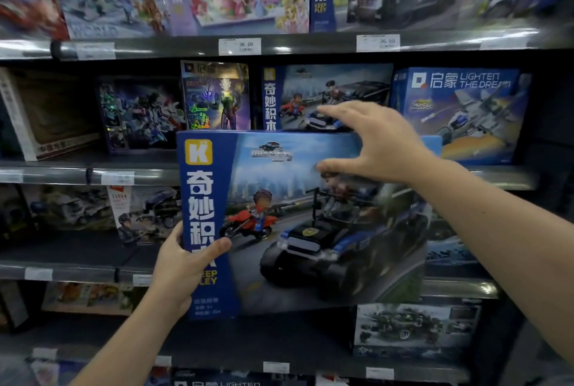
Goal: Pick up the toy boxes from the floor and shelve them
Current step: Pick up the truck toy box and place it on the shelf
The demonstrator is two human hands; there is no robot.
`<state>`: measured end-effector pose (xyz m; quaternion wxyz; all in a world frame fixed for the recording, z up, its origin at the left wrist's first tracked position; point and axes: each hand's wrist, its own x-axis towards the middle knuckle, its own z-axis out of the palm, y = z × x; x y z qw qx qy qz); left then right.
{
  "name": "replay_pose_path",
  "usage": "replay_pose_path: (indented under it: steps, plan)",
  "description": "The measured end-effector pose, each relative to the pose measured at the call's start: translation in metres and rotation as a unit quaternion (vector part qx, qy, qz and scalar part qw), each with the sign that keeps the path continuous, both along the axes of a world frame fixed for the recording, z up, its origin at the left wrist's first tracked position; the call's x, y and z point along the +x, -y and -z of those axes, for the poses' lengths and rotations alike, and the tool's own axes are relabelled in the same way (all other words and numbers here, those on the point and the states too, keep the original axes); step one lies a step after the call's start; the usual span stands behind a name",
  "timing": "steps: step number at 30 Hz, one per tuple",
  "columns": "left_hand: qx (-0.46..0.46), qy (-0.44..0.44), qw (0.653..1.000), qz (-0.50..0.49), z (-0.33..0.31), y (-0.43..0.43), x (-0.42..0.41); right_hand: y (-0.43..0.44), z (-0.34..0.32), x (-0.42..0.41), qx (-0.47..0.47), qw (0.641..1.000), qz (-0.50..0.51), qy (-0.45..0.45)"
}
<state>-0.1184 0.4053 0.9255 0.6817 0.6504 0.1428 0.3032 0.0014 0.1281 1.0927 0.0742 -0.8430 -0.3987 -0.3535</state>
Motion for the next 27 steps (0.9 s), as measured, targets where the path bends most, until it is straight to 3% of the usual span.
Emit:
replay_pose_path:
  steps: [3,6,10,13,16,23,27]
  plan:
    - [-0.024,0.021,0.999,-0.017,-0.006,0.002,0.009,0.032,0.007,0.017,0.137,0.989,-0.005,0.063]
    - [-0.034,0.044,0.998,-0.025,-0.018,0.003,0.018,0.059,0.020,0.034,0.284,0.958,0.001,0.047]
    - [-0.045,0.063,0.996,-0.039,-0.033,0.007,0.033,0.081,0.051,0.053,0.435,0.874,-0.009,-0.218]
    - [-0.041,0.075,0.995,-0.048,-0.044,0.014,0.043,0.086,0.077,0.067,0.419,0.825,-0.030,-0.378]
    - [-0.030,0.088,0.995,-0.045,-0.055,0.023,0.052,0.081,0.093,0.079,0.413,0.792,-0.080,-0.442]
    - [0.023,0.118,0.992,-0.048,-0.078,0.028,0.072,0.080,0.085,0.100,0.442,0.797,-0.106,-0.398]
    - [0.110,0.157,0.980,-0.052,-0.093,0.017,0.089,0.071,0.071,0.111,0.466,0.799,-0.108,-0.364]
